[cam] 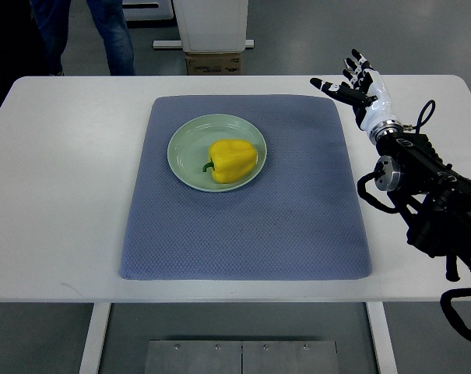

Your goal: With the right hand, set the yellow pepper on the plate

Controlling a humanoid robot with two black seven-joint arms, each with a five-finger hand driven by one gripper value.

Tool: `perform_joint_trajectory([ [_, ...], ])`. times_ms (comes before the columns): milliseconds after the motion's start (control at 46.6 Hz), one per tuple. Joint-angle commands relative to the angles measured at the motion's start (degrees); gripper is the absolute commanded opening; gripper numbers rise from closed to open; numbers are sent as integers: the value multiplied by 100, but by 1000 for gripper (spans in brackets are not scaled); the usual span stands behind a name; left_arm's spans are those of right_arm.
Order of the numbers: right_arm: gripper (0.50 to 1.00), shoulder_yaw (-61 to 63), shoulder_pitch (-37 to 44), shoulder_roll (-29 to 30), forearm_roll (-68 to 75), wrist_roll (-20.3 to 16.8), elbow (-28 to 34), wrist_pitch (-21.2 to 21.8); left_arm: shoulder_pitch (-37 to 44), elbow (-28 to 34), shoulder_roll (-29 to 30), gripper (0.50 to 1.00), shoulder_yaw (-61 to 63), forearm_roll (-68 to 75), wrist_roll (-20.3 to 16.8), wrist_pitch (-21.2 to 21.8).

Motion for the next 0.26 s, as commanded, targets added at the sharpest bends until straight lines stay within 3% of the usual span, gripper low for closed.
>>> perform_joint_trajectory([
  [0,1000,175,-25,26,0,5,-53,-23,0,-5,0,1000,0,0,0,0],
  [236,1000,395,-271,88,0,14,-71,-23,0,3,0,1000,0,0,0,0],
])
